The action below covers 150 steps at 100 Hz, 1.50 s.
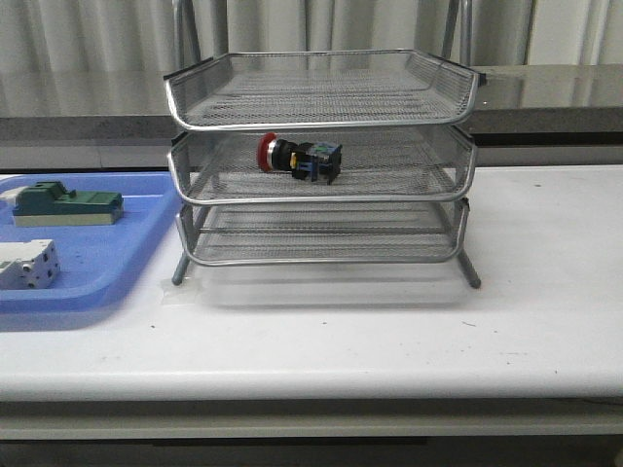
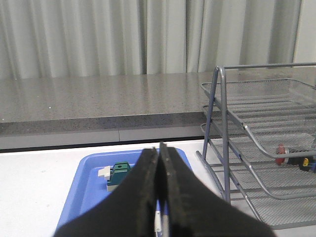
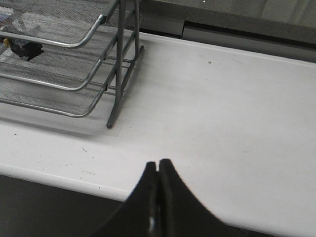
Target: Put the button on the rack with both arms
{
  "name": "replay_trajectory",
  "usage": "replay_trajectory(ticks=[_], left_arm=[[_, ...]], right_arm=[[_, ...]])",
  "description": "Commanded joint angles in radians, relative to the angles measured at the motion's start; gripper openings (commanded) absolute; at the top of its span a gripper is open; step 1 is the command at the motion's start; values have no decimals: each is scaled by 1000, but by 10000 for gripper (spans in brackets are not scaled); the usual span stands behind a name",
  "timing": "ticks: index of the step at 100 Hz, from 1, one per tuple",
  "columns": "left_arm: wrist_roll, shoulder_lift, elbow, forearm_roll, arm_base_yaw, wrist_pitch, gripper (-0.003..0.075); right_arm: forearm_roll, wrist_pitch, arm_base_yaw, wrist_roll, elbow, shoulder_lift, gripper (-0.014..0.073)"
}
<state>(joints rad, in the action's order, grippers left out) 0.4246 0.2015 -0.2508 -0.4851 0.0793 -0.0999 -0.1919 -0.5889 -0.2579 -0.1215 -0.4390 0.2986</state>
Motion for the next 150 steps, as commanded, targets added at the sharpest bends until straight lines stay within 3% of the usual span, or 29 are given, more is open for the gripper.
replay_trajectory(ticks=[1, 15, 31, 76, 107, 150], left_arm=[[-8, 8, -27, -13, -1, 71, -20], [-8, 8, -27, -13, -1, 71, -20], [-8, 8, -27, -13, -1, 71, -20], [-8, 8, -27, -13, -1, 71, -20], [-8, 8, -27, -13, -1, 71, -20], [-8, 8, -27, -13, -1, 71, -20]], right_arm=[[-20, 69, 4, -2, -23, 8, -67], [-34, 92, 8, -2, -7, 2, -67], [-33, 222, 38, -2, 62, -56, -67], [85, 420, 208, -2, 335, -328, -67], [99, 589, 212, -2, 467, -325, -67], [102, 597, 212, -2, 467, -325, -67]])
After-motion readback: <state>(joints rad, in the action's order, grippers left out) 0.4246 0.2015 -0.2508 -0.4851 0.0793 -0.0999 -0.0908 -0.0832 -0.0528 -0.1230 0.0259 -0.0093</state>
